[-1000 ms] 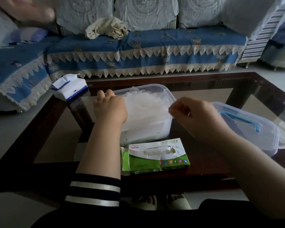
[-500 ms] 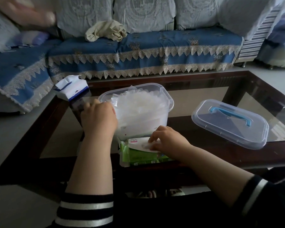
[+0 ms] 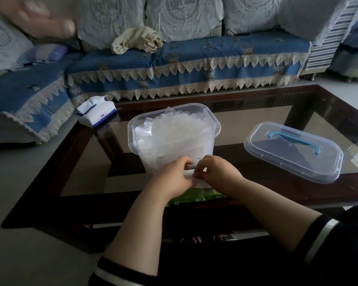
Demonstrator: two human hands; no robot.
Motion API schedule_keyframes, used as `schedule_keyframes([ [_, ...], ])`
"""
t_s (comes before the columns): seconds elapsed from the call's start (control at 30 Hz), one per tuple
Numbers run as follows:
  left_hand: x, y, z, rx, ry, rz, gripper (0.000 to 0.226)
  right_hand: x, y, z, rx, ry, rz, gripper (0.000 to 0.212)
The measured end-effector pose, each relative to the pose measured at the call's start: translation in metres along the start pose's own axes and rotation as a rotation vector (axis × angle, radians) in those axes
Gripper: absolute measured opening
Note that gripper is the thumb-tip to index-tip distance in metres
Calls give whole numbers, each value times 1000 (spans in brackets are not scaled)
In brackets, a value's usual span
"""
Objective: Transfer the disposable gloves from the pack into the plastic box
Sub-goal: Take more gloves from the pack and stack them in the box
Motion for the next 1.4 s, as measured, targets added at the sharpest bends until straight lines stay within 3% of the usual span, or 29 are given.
schedule_keyframes([
  [0.2,5,-15,11,122,-422,-8,38,-6,4,-20,111,-187,-55,4],
  [0.33,9,-20,14,85,-546,-1,46,-19,14,-60,473,-573,-162,17],
  [0.47,7,-18,8,49,-320,-17,41,-35,31,-101,697,-730,-306,19],
  [0.57,16,-8,-16,219,-64,-5,22,-42,27,-117,779,-745,-374,20],
  [0.73,38,20,-52,635,534,149,35,-61,-4,-122,745,-696,-439,12],
  [0.9,28,14,-73,732,830,240,78,-90,-53,-120,679,-334,-507,12],
  [0.97,17,10,-91,774,824,236,93,-99,-71,-116,615,-181,-565,18],
  [1.07,-1,5,-115,850,732,184,71,-106,-99,-110,476,-16,-638,32],
  [1.2,-30,-7,-117,870,655,60,65,-105,-130,-98,266,146,-613,39],
  [1.33,-49,-19,-114,764,478,-118,23,-96,-150,-77,81,346,-535,21],
  [1.4,-53,-21,-110,686,240,-194,21,-92,-154,-64,14,443,-524,17],
])
Point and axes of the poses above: each hand's wrist, its own y-axis away from the middle knuckle, its own z-axis out of the palm, x = y × z, the point moved 4 cm from there along -y, towards the middle knuckle, and after that the axes turned 12 degrees about -y, right-handed, at the moved point
